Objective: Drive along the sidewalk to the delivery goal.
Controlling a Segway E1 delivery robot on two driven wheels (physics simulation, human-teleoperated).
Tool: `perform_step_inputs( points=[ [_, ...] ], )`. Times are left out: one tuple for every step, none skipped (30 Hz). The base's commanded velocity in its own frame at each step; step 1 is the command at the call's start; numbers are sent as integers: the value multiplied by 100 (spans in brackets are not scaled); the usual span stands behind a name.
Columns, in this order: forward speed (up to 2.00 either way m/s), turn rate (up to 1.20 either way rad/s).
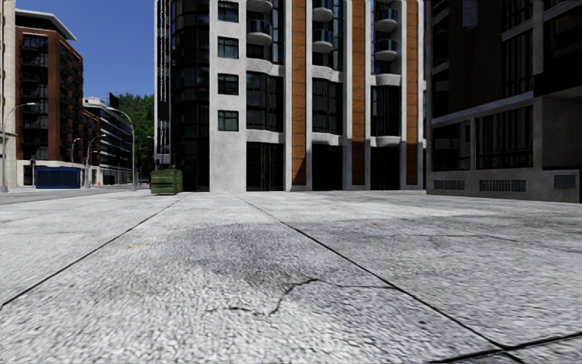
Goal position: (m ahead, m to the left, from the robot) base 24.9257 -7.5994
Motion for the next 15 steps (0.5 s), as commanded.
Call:
perform_step_inputs(
  points=[
    [200,0],
    [200,0],
    [200,0],
    [200,0],
    [200,0],
    [200,0],
    [200,0],
    [200,0],
    [200,0],
    [200,0],
    [200,0],
    [200,0],
    [200,0],
    [200,0],
    [200,0]
  ],
)
